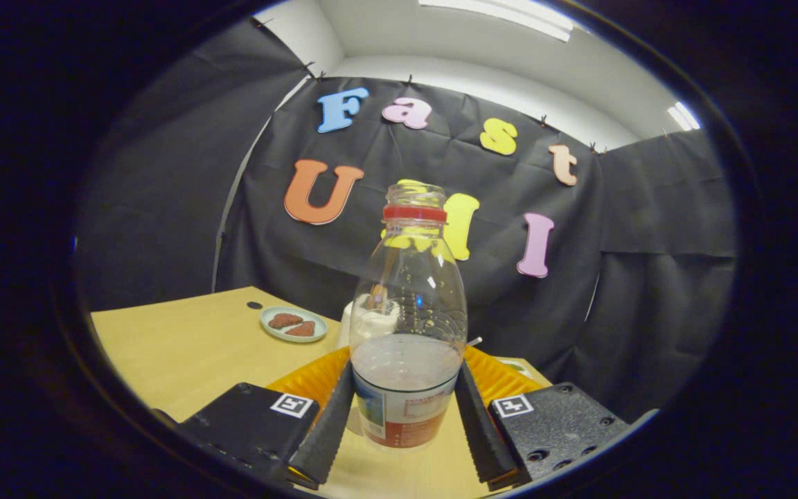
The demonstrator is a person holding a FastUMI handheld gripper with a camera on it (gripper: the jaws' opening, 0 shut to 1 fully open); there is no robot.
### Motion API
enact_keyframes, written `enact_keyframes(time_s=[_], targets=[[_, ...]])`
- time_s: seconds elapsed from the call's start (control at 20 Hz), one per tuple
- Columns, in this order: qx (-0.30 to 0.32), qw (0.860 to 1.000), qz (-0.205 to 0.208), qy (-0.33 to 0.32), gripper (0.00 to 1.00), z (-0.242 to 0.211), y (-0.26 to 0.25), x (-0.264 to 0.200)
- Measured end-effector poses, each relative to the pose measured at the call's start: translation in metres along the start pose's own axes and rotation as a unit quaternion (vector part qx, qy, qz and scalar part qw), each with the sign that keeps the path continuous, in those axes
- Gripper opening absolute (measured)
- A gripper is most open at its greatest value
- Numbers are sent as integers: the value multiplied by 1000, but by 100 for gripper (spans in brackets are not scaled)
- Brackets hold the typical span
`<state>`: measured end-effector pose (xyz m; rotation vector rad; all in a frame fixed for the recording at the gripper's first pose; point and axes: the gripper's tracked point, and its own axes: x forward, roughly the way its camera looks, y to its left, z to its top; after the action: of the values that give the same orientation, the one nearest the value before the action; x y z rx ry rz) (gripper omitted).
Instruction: Take the bottle from table, then pour the juice into the cup, finally place the bottle on the coaster
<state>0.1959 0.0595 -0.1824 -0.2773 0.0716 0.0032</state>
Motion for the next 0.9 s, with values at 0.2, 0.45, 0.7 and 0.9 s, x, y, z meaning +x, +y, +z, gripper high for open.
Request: enact_keyframes(time_s=[0.2,0.45,0.7,0.9], targets=[[29,999,-13,-16,79,4,-17,21],[73,997,4,-10,79,-4,-22,51],[103,994,31,2,79,-31,-2,79],[111,994,24,8,80,-59,6,98]])
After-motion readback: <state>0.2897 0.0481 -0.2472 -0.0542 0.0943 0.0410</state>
